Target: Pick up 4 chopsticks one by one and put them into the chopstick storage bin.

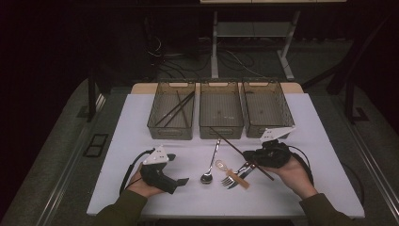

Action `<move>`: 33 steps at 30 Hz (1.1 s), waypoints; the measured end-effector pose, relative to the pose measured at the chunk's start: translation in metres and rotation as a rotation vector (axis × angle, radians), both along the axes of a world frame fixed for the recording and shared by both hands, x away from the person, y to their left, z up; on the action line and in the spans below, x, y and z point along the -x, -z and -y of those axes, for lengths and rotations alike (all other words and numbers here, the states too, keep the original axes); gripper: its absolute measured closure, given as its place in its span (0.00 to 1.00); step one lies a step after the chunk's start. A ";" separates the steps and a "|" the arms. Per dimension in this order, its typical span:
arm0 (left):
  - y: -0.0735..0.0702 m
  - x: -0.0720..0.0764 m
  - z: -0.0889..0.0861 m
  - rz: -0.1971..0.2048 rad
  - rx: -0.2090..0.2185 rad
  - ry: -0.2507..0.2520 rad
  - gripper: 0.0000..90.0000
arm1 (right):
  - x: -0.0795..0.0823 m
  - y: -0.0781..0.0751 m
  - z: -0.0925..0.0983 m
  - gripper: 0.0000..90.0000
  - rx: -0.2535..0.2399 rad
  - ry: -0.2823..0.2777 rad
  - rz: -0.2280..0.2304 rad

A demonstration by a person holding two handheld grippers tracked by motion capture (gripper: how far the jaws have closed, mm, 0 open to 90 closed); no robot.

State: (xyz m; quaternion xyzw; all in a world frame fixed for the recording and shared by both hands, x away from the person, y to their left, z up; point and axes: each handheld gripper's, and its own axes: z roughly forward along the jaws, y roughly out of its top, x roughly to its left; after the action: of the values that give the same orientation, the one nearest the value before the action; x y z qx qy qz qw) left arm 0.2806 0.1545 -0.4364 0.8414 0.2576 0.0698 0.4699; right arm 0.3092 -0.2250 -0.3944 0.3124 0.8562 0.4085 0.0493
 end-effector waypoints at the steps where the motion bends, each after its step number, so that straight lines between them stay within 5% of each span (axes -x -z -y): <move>1: 0.000 0.000 0.000 -0.001 0.002 0.001 0.00 | -0.001 -0.001 -0.001 0.94 -0.008 0.001 0.001; 25: 0.000 0.000 0.001 0.009 -0.007 0.017 0.00 | -0.053 -0.028 -0.057 0.94 -0.189 0.043 0.060; 33: 0.000 0.001 0.001 0.005 -0.006 0.016 0.00 | -0.070 -0.042 -0.077 0.94 -0.216 0.059 0.076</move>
State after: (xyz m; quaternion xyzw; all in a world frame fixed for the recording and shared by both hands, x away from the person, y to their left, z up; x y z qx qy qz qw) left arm 0.2796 0.1538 -0.4365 0.8447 0.2497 0.0690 0.4684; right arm 0.3796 -0.1484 -0.3522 0.3251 0.7953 0.5083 0.0596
